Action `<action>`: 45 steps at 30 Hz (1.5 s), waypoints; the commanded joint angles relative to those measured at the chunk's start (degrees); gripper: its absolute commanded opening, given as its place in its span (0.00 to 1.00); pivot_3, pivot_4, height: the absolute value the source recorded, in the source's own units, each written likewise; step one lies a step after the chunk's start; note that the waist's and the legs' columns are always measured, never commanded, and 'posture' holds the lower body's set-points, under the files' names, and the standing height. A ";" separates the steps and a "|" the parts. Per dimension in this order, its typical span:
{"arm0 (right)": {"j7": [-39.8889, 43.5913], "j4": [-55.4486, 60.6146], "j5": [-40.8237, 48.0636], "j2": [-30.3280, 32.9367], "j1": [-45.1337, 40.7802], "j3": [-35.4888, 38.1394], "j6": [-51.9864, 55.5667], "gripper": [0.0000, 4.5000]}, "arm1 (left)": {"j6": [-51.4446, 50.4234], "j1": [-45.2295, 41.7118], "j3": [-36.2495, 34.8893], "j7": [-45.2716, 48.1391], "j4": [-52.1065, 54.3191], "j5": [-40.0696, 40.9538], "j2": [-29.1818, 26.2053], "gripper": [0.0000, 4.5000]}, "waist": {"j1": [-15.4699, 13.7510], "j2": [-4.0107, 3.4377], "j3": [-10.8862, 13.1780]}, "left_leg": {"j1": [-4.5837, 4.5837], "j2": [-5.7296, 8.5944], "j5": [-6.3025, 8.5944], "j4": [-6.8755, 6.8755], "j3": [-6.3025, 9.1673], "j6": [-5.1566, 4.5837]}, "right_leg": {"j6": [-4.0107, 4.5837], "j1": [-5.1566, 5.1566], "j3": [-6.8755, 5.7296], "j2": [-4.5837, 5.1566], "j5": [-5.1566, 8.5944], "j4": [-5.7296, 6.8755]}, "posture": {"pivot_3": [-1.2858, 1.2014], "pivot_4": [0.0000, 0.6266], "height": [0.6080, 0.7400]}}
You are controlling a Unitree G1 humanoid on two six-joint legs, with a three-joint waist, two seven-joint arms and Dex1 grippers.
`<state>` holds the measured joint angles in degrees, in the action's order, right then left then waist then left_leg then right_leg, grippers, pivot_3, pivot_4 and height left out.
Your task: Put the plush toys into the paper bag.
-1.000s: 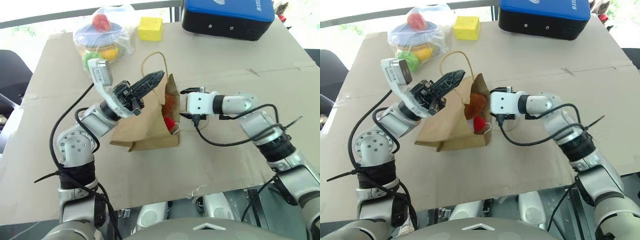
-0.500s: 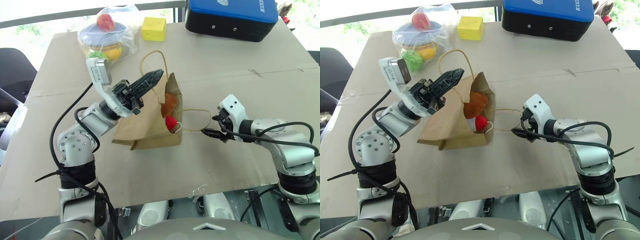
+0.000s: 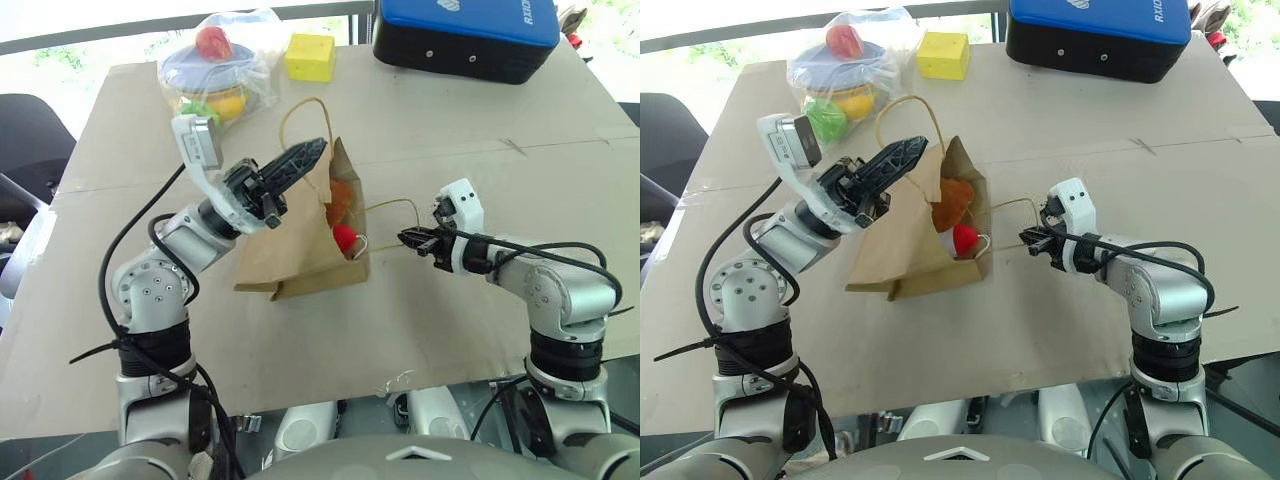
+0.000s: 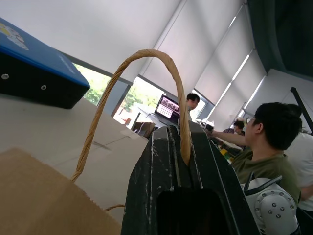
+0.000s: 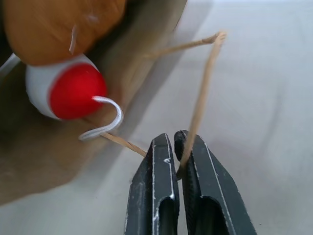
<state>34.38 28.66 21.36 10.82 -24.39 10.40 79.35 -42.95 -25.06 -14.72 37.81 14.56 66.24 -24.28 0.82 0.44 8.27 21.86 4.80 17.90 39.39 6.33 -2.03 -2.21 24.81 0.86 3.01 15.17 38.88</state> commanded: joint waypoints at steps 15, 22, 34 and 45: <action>-17.63 18.39 45.15 0.32 -19.61 27.85 13.15 0.01 | 8.61 -26.63 8.10 25.55 -37.37 -17.03 -4.82 0.00 | 1.18 -0.07 -0.06 | -0.02 0.44 -0.01 -0.04 0.56 0.00 | 0.00 0.04 -0.11 0.17 -0.01 -0.01 | 0.52 0.24 1.00; -24.51 25.73 42.71 6.54 -4.51 19.52 7.86 0.01 | 24.59 -32.73 17.02 38.20 -53.91 -33.88 -1.20 0.00 | 1.82 -0.08 -0.05 | 0.11 0.53 -0.01 -0.05 0.61 0.00 | 0.00 0.31 0.14 0.16 -0.01 0.13 | 0.52 0.24 1.00; -24.44 29.69 54.27 28.23 6.01 23.81 -9.62 0.58 | 32.15 -42.27 13.00 46.83 -72.52 -41.71 -1.75 0.32 | 1.15 0.00 -0.02 | 0.22 0.59 0.00 0.02 0.73 -0.03 | -0.02 0.38 0.13 0.13 -0.01 0.09 | 0.52 0.24 1.00; -27.72 26.04 76.39 46.86 23.63 33.74 -27.50 0.58 | 17.70 -34.03 9.06 52.91 -58.94 -38.82 -10.10 0.99 | 1.24 0.18 0.02 | 0.13 0.55 0.00 0.02 0.76 -0.04 | -0.03 0.26 0.10 0.12 -0.01 0.15 | 0.52 0.24 1.00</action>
<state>6.02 54.75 97.44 56.39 -1.89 43.61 53.28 -22.55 -59.97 -4.03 89.21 -48.84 25.32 -32.44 2.06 0.63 8.29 21.98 5.35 17.90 39.42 7.09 -2.07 -2.24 25.07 0.95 3.13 15.16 39.01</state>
